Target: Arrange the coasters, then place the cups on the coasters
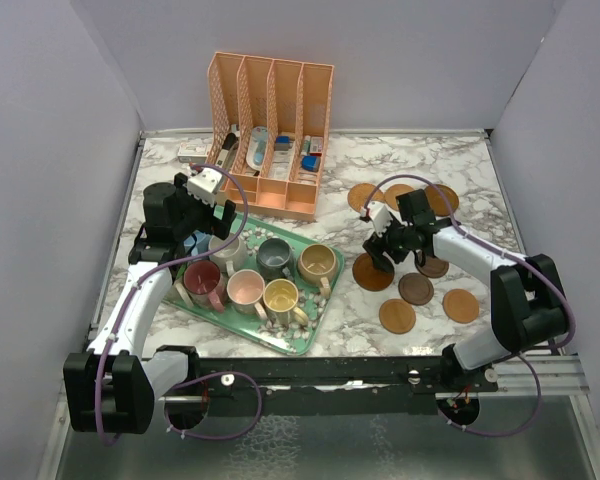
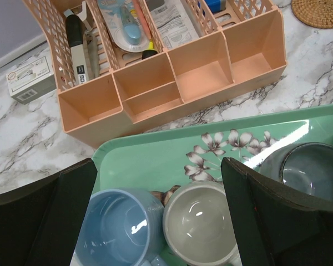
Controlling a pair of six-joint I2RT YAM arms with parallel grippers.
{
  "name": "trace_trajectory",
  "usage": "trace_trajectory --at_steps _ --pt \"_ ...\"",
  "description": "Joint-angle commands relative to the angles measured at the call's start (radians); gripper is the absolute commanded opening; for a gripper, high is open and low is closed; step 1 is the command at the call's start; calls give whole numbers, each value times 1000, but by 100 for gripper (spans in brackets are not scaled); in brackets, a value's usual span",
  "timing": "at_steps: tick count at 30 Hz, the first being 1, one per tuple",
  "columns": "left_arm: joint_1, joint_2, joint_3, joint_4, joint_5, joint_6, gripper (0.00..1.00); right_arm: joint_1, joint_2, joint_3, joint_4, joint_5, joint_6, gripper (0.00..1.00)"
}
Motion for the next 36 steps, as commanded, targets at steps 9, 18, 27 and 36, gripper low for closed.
trace_trajectory --at_steps 9,18,27,36 --pt "-3 2 -12 21 32 7 99 12 60 -60 86 230 -21 71" --pt "-4 -7 -12 21 34 10 99 -100 106 -1 77 313 7 64" --pt "-6 -15 -14 20 34 10 99 -246 171 79 56 300 0 60" --pt "-7 -10 -14 17 35 13 99 -326 183 91 49 291 -8 59"
